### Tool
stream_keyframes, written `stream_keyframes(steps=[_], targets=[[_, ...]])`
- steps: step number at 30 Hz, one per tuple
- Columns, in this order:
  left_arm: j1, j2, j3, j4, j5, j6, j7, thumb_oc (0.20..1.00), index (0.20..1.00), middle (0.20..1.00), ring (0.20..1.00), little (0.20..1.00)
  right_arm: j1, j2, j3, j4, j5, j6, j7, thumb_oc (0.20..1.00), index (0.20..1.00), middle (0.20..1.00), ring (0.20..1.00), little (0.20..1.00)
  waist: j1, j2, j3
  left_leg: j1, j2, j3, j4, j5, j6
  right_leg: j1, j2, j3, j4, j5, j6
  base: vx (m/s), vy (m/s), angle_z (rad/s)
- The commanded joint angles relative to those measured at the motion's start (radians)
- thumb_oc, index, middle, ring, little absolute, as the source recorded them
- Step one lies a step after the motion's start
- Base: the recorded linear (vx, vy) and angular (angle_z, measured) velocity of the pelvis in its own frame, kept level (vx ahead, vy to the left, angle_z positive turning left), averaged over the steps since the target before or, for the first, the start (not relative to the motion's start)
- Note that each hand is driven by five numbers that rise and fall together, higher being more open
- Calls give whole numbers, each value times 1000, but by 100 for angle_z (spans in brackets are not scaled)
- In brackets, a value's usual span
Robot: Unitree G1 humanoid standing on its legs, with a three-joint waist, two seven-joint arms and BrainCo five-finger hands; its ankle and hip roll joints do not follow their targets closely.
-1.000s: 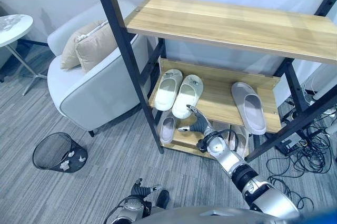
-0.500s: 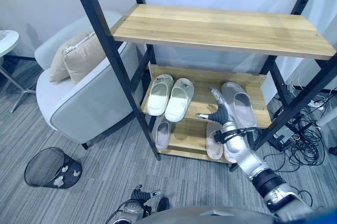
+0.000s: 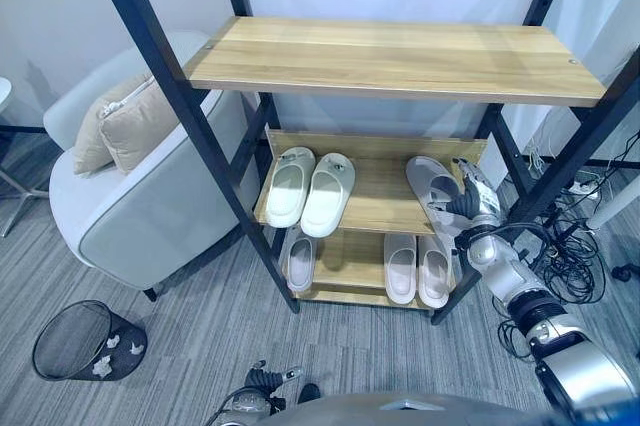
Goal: Arrange the slippers neatly on the shoe rack.
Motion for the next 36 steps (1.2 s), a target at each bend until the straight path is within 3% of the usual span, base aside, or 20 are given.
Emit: stream_keyframes(steps=[1,6,10,12,19,26,36], targets=[[-33,-55,0,107,-21,-5,23,1000,1000,1000,1000,1000,-71,19,-68,2,4,38,-53,1000,1000,1000,1000,1000,19,-11,28,41,-50,39,6,-50,81,7,-38,-49,10,8,48,29,-12,-3],[-39,-61,-2,107,-21,1,25,1000,1000,1000,1000,1000,-50,36,-108,39,19,58,-78,1000,1000,1000,1000,1000,18,-8,27,42,-52,40,6,-51,81,9,-36,-47,10,6,47,15,-7,0],[-37,-71,-11,127,-24,9,31,1000,1000,1000,1000,1000,-48,77,-115,78,46,124,-25,1000,1000,1000,1000,1000,14,-7,26,42,-50,42,6,-52,81,8,-38,-45,10,8,48,0,0,0],[-39,-72,-9,128,-26,11,35,1000,1000,1000,1000,1000,-38,94,-123,72,59,127,-15,1000,1000,1000,1000,1000,14,-8,26,43,-50,44,6,-53,81,7,-37,-45,10,9,47,0,0,0],[-58,-71,-6,123,-33,30,37,1000,1000,1000,1000,1000,49,189,-122,76,89,107,-20,1000,1000,1000,1000,1000,9,-7,14,52,-45,51,6,-55,79,14,-33,-40,10,6,43,8,-5,-2],[-57,-65,-16,131,-14,42,37,1000,1000,1000,1000,1000,78,231,-86,47,104,60,41,1000,1000,1000,1000,1000,9,-6,9,57,-45,53,6,-57,80,14,-35,-40,10,8,45,3,0,-1],[-51,-46,-20,160,13,38,32,1000,1000,1000,1000,1000,59,238,-40,-6,144,-37,152,1000,1000,1000,1000,1000,20,-18,2,55,-45,45,6,-58,77,21,-32,-48,10,7,42,0,0,0]])
